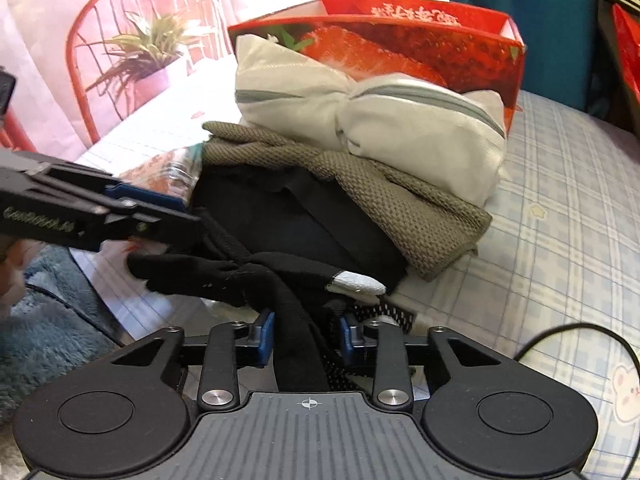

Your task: Organize soft objects

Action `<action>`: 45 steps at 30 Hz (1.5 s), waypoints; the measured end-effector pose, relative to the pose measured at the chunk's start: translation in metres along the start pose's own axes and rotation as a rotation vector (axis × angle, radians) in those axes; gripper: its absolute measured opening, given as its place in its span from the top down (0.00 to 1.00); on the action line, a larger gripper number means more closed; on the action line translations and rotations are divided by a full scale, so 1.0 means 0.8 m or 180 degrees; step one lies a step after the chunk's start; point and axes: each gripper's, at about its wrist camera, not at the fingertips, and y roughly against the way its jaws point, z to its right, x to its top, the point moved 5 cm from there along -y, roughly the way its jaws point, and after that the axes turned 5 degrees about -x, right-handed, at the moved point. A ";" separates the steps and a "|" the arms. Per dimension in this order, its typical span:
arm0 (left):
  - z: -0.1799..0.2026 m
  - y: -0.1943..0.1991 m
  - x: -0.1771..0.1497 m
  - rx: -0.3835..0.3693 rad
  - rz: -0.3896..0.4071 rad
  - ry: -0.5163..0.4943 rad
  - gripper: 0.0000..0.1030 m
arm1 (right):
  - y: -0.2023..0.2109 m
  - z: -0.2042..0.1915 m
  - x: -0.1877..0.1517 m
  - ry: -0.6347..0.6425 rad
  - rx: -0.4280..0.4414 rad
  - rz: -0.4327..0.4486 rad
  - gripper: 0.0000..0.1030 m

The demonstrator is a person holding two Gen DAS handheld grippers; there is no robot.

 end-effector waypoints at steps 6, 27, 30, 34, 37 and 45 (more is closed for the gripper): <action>0.000 0.008 0.014 0.0026 0.0103 -0.0012 0.58 | 0.007 0.000 0.005 -0.0027 0.0059 0.0082 0.78; -0.009 0.004 -0.032 -0.0122 -0.0169 0.0216 0.41 | 0.001 0.009 -0.017 -0.0387 0.0073 0.0185 0.78; -0.007 -0.004 -0.037 -0.0136 -0.0237 0.0190 0.41 | 0.001 0.008 -0.019 -0.0392 0.0062 0.0202 0.78; -0.007 -0.018 -0.041 -0.0163 -0.0283 0.0227 0.43 | 0.001 0.009 -0.020 -0.0380 0.0057 0.0204 0.78; -0.011 -0.026 -0.044 -0.0168 -0.0264 0.0285 0.67 | 0.002 0.009 -0.020 -0.0371 0.0061 0.0208 0.76; -0.030 -0.023 -0.049 -0.0200 -0.0170 0.0510 0.77 | 0.014 0.009 -0.024 -0.0360 -0.0015 0.0277 0.67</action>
